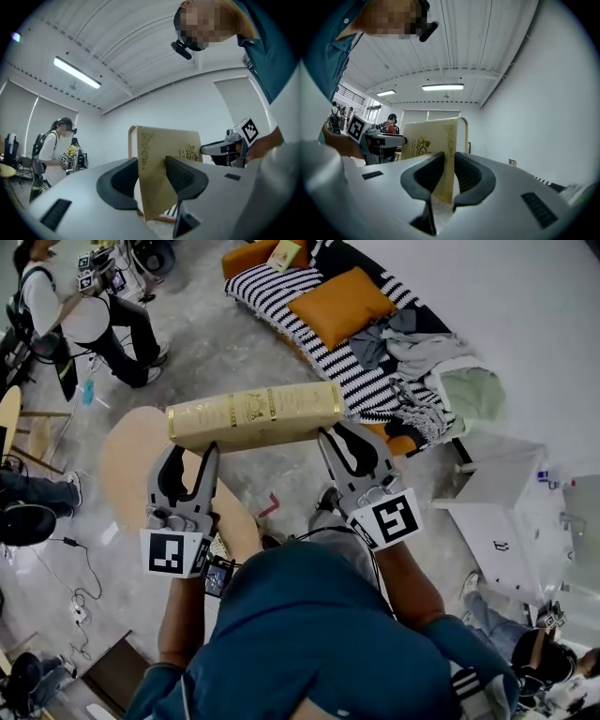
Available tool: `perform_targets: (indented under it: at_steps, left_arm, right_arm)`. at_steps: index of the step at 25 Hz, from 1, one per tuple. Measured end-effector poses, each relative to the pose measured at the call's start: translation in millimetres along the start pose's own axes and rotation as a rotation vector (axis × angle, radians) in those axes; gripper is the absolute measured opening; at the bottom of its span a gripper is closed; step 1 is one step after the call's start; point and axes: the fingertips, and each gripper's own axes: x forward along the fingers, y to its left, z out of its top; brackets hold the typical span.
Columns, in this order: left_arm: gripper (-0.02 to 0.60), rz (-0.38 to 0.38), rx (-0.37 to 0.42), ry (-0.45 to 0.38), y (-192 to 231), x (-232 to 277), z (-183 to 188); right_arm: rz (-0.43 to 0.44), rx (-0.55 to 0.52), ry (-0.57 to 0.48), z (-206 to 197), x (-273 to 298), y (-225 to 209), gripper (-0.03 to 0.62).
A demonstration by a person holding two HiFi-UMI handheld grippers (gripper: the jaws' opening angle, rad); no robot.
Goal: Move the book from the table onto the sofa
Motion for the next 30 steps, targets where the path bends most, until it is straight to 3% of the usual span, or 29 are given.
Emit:
perform_targets:
  at_steps: [10, 14, 22, 30]
  left_arm:
    - [0.176, -0.074, -0.037, 0.010, -69.8, 86.6, -15.0]
    - [0.176, -0.072, -0.035, 0.061, -92.4, 126.7, -33.5]
    - [0.176, -0.108, -0.045, 0.080, -155.0, 233.4, -51.7]
    - [0.176, -0.170, -0.035, 0.094, -184.4, 264.6, -47.2]
  right_arm:
    - [-0.072, 0.003, 0.011, -17.6, -42.7, -96.1, 0.078]
    - [-0.080, 0.018, 0.032, -32.8, -49.7, -142.5, 0.078]
    - [-0.121, 0.037, 0.042, -55.4, -70.9, -260.3, 0.078]
    - [-0.180, 0.058, 0.041, -58.2, -95.0, -291.6, 0.078]
